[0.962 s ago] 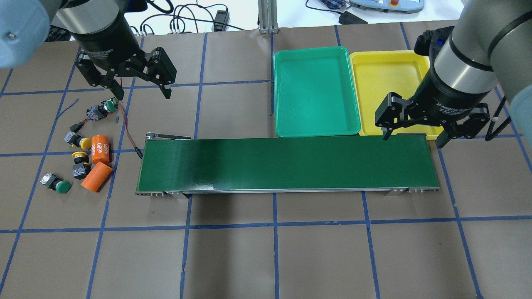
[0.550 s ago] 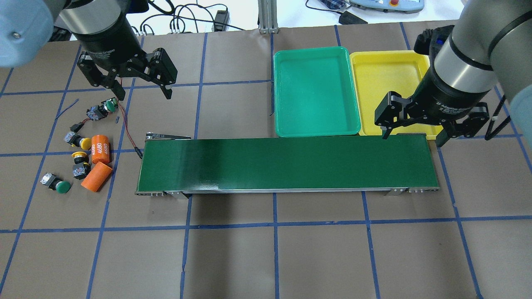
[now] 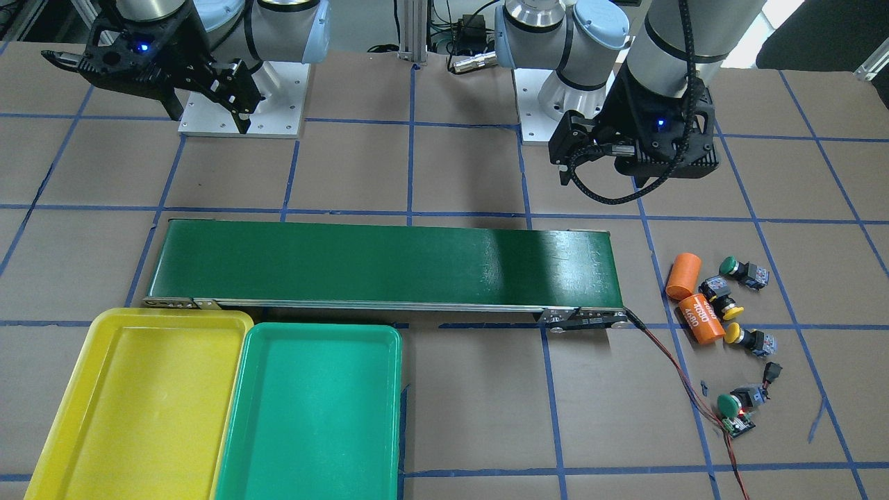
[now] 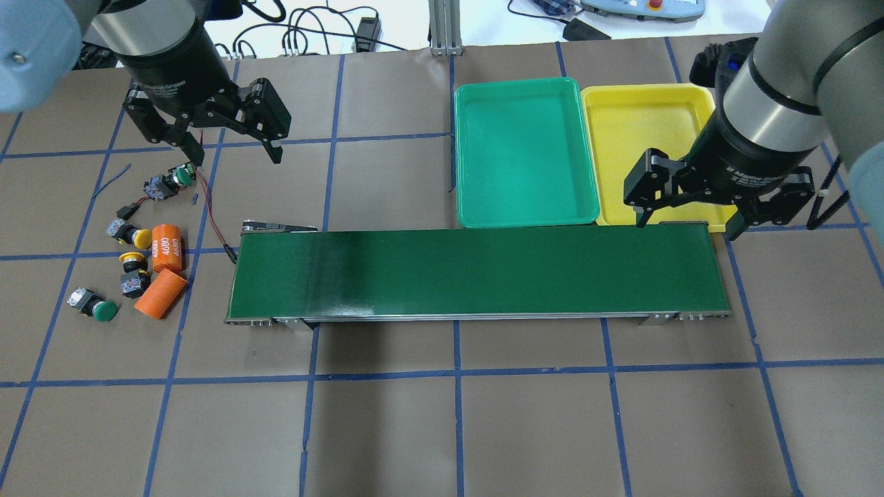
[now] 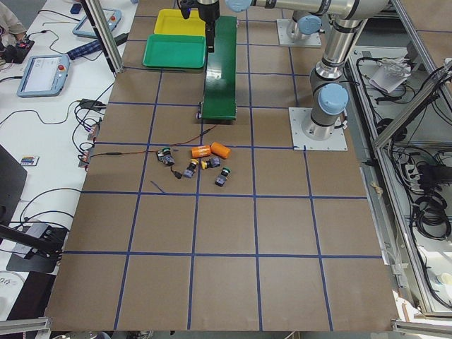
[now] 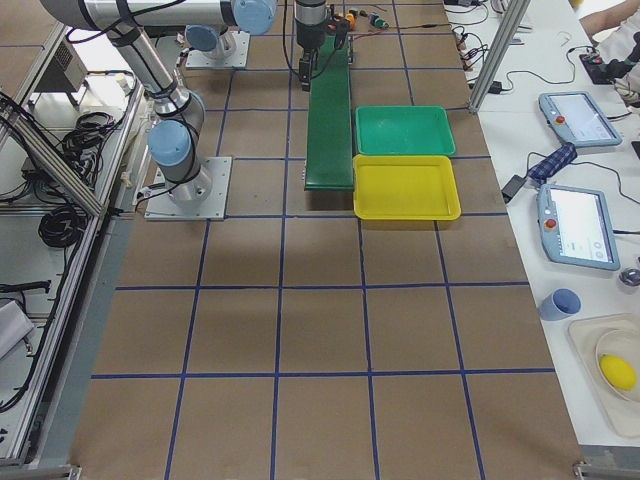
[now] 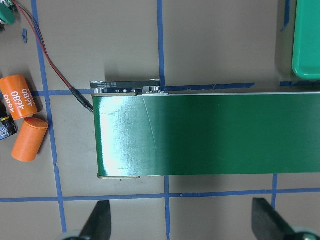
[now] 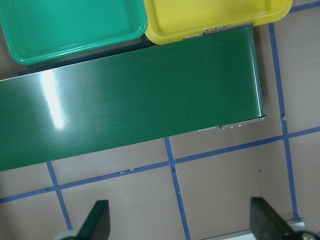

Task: Sort buttons by color to trays
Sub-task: 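Lower the left gripper toward the orange cylinders beside the belt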

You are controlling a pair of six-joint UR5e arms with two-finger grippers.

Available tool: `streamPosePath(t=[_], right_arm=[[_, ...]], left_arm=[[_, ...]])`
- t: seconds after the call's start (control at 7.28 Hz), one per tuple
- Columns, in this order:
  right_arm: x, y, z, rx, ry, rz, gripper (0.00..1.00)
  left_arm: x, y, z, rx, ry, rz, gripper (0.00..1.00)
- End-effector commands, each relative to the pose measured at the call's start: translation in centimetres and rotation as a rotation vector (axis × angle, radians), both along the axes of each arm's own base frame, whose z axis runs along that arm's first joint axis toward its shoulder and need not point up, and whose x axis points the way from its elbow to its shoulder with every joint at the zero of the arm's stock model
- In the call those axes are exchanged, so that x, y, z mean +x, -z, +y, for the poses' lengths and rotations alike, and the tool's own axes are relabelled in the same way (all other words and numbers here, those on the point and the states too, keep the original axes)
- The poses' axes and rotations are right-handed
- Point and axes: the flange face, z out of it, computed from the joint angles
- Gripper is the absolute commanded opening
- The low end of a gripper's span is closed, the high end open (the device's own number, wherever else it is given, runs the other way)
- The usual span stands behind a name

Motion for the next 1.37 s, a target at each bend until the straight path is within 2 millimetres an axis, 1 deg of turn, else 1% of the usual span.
streamPosePath(t=[0.0, 0.41, 0.55, 0.69, 0.82, 0.96, 1.1, 1.24], right_arm=[[0.0, 0.1, 0.1, 0.007, -0.004, 0.001, 1.0], [0.0, 0.1, 0.3, 0.018, 0.0, 0.003, 1.0], [-0.1, 0.0, 0.3, 0.015, 0.002, 0.003, 1.0], [0.0, 0.0, 0.3, 0.012, 0.0, -0.002, 1.0], [0.0, 0.0, 0.3, 0.012, 0.003, 0.001, 1.0], [0.0, -0.1, 0.4, 0.013, 0.005, 0.003, 1.0], [-0.1, -0.2, 0.5, 0.01, 0.006, 0.004, 1.0], [0.0, -0.2, 0.6, 0.01, 0.005, 0.005, 1.0]], left_arm=[[0.0, -0.1, 0.1, -0.001, 0.001, 0.0, 1.0], [0.0, -0.2, 0.2, -0.003, 0.001, -0.002, 1.0], [0.3, -0.4, 0.5, -0.003, -0.002, -0.006, 1.0], [1.0, -0.7, 0.6, -0.006, -0.013, -0.007, 1.0], [3.3, 0.3, 0.2, 0.011, -0.049, -0.002, 1.0], [5.5, 1.9, -0.3, 0.023, -0.091, 0.002, 1.0], [8.6, 3.9, -2.1, -0.013, -0.084, 0.0, 1.0], [11.1, 6.3, -2.4, -0.006, 0.009, 0.008, 1.0]])
